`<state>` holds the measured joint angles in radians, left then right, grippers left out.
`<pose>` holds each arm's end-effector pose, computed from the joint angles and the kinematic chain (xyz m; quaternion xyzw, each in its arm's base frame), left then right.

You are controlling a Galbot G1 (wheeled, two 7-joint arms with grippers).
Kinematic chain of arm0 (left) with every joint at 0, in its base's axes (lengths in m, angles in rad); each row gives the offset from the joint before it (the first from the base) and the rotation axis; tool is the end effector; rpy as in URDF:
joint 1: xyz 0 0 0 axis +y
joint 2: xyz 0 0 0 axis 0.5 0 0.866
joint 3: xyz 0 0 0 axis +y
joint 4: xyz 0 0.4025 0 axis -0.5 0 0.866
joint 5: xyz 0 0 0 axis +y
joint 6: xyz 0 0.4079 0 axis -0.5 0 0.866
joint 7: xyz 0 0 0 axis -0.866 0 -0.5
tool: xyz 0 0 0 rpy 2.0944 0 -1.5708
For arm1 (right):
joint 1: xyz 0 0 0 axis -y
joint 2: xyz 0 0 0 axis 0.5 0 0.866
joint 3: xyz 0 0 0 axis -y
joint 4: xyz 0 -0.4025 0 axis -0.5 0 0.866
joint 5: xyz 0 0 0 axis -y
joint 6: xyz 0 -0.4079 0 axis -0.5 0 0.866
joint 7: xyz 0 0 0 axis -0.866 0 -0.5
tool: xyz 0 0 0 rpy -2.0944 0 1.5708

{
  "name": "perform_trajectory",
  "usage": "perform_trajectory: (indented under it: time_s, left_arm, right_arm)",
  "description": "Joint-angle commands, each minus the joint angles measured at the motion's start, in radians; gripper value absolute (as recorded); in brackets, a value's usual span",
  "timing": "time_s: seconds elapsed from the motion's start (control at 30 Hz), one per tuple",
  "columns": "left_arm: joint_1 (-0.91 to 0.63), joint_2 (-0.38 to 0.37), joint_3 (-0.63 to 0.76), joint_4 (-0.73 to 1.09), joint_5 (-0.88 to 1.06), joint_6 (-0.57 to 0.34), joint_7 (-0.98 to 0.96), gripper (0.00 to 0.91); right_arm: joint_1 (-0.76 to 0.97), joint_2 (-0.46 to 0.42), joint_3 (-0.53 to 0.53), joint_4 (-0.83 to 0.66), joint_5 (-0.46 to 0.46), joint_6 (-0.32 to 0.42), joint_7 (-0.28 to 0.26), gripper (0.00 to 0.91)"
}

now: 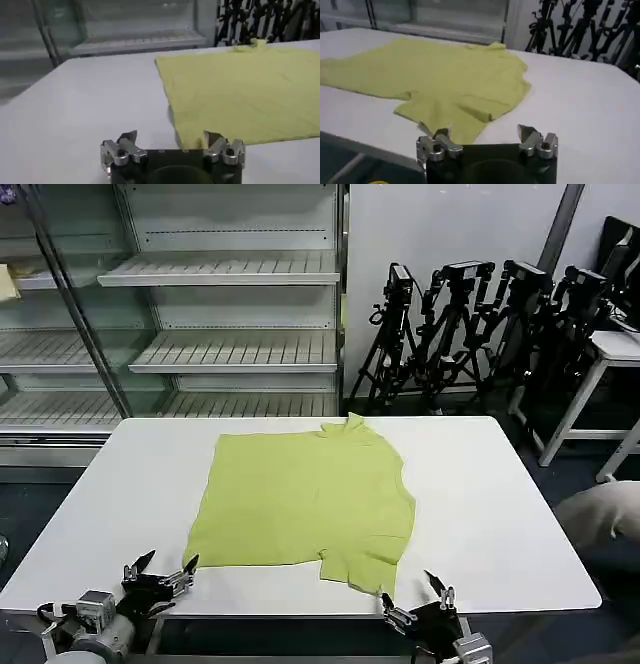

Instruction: Fold and organize the clothes.

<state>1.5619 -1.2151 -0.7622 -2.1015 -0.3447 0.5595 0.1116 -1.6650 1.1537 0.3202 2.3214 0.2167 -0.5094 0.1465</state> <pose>0.2213 0.1462 -0.3030 -0.0347 -0.9679 -0.0223 0.2478 0.1582 0.0047 -0.2817 0.1359 -0.9636 0.0609 0.2221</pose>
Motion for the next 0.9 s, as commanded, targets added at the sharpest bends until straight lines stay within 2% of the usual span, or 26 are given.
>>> perform_trajectory:
  time_s: [0.03,0.13,0.17,0.23,0.43,0.9]
  left_arm:
    - [-0.002,-0.002,-0.001,0.027,-0.018,0.020,0.000,0.907]
    - [-0.002,-0.001,-0.003,0.024,-0.025,0.019,0.000,0.907]
    - [-0.002,-0.001,-0.003,0.024,-0.030,0.020,0.000,0.907]
    - [-0.001,0.000,-0.002,0.022,-0.038,0.019,0.001,0.010]
    - [0.004,0.003,0.009,0.018,-0.039,0.019,0.008,0.020]
    - [0.002,0.002,0.022,0.015,-0.038,0.018,0.019,0.020]
  right_arm:
    - [0.019,0.005,-0.027,-0.010,0.011,-0.018,0.007,0.907]
    - [0.028,0.013,-0.038,-0.024,0.014,-0.028,0.011,0.907]
    - [0.029,0.014,-0.039,-0.025,0.016,-0.033,0.014,0.695]
    - [0.028,0.016,-0.041,-0.029,0.030,-0.036,0.017,0.000]
    - [0.032,0.015,-0.042,-0.036,0.056,-0.068,0.017,0.000]
    - [0.041,0.022,-0.056,-0.051,0.063,-0.068,0.011,0.000]
